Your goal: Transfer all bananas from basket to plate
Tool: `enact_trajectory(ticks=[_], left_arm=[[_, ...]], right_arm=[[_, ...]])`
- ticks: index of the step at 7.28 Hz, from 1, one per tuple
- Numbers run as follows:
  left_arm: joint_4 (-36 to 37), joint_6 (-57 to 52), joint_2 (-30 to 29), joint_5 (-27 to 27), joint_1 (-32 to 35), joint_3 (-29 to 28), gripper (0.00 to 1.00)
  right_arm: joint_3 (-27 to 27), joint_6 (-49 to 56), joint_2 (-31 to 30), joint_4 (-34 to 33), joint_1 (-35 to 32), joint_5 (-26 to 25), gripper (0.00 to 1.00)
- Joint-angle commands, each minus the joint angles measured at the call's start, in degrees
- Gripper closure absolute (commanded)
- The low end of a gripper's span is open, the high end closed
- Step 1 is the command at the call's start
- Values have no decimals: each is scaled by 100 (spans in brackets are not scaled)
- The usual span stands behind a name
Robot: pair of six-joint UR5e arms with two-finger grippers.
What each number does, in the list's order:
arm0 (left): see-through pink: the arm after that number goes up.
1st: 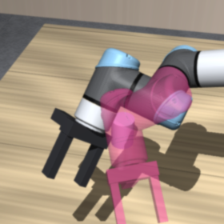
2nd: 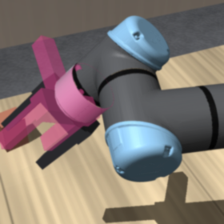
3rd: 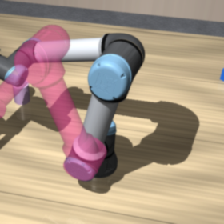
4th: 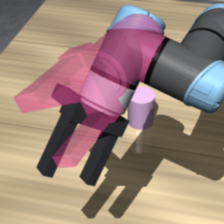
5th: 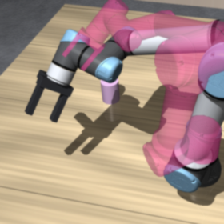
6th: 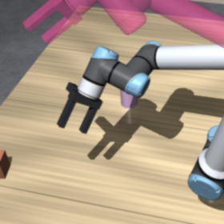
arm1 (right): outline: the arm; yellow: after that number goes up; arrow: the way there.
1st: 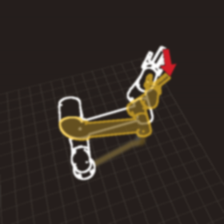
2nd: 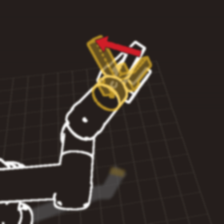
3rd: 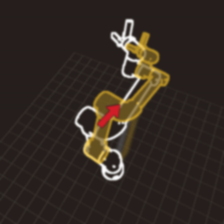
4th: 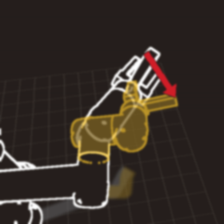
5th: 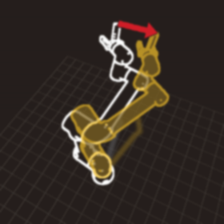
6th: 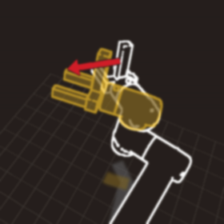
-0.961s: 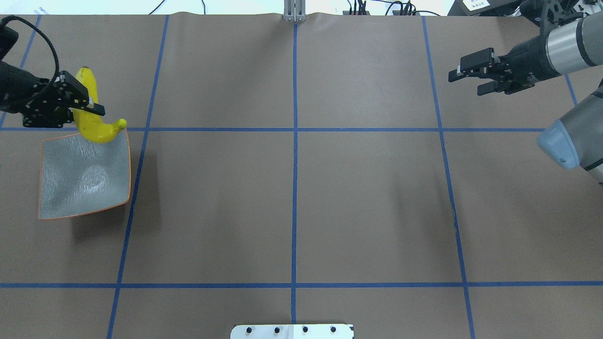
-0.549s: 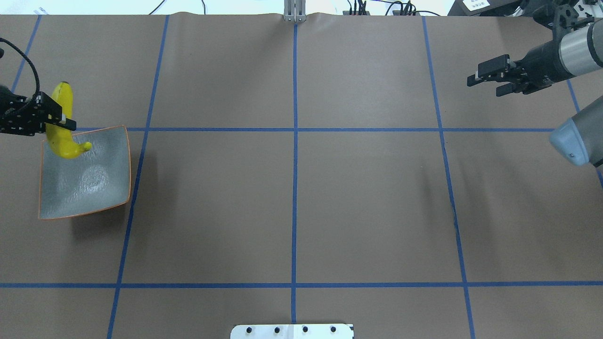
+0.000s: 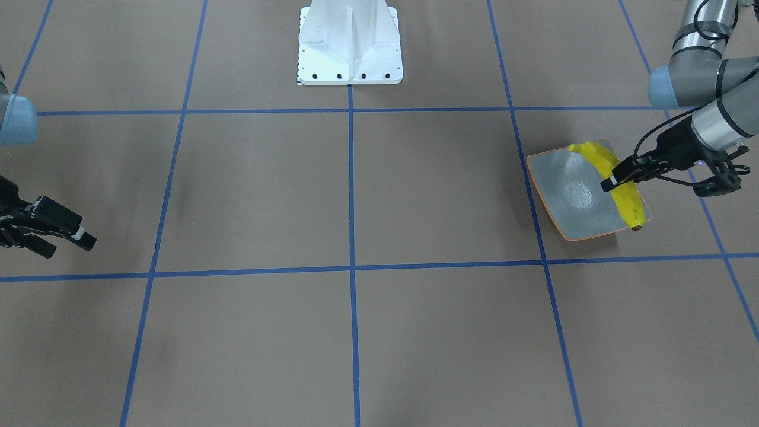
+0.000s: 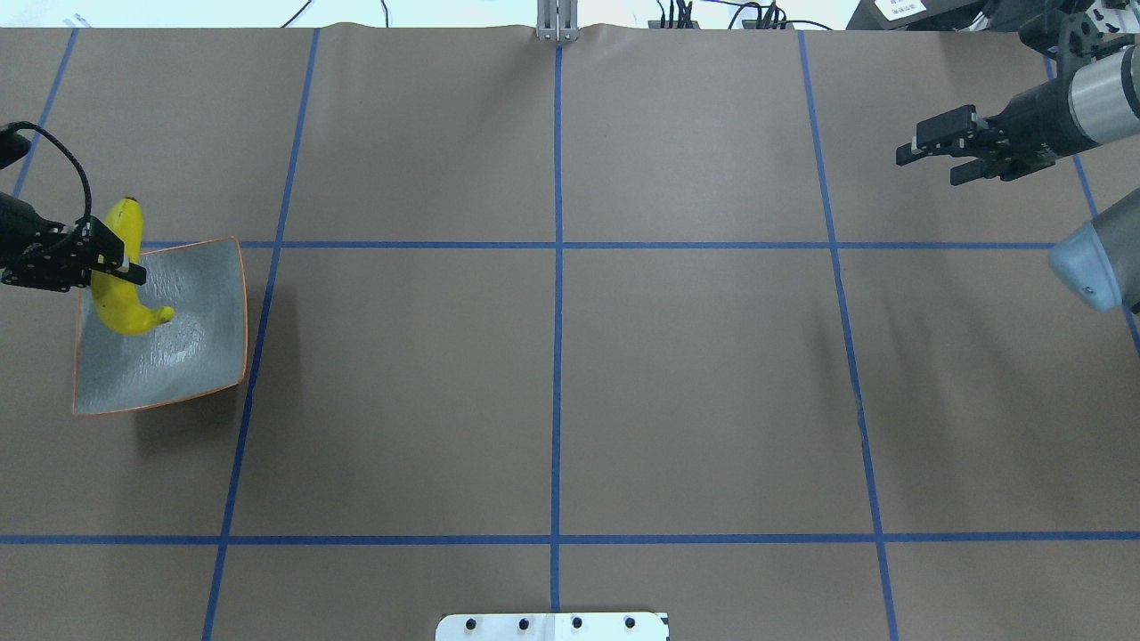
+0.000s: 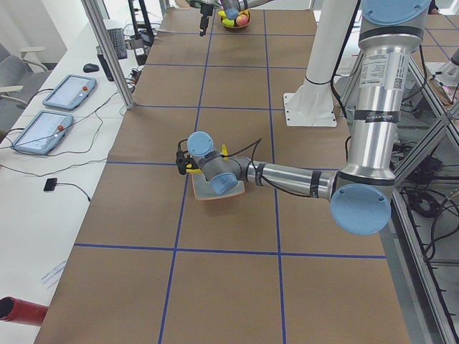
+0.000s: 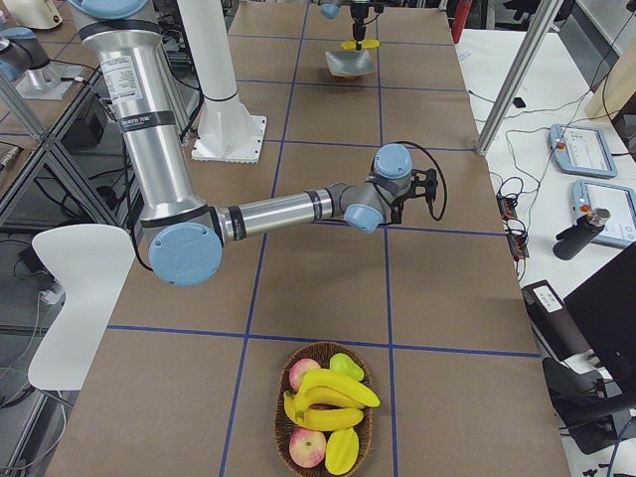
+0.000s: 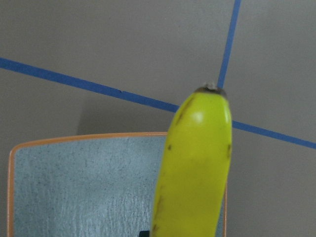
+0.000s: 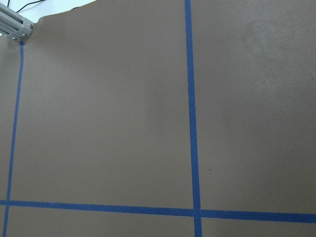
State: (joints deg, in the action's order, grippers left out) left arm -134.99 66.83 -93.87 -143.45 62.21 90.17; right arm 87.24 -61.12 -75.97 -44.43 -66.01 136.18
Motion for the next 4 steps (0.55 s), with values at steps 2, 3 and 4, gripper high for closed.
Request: enact_trajectory(ticks=[2, 3, 4], left_arm=[[-1, 6, -53, 10, -357, -219, 100], [-1, 6, -44, 10, -367, -246, 60], [-10, -3, -44, 10, -367, -246, 19]], right_arm=[[-6, -5, 12, -39, -35, 102, 0], [-6, -5, 12, -39, -43, 102, 0], [-14, -5, 12, -31, -43, 102, 0]])
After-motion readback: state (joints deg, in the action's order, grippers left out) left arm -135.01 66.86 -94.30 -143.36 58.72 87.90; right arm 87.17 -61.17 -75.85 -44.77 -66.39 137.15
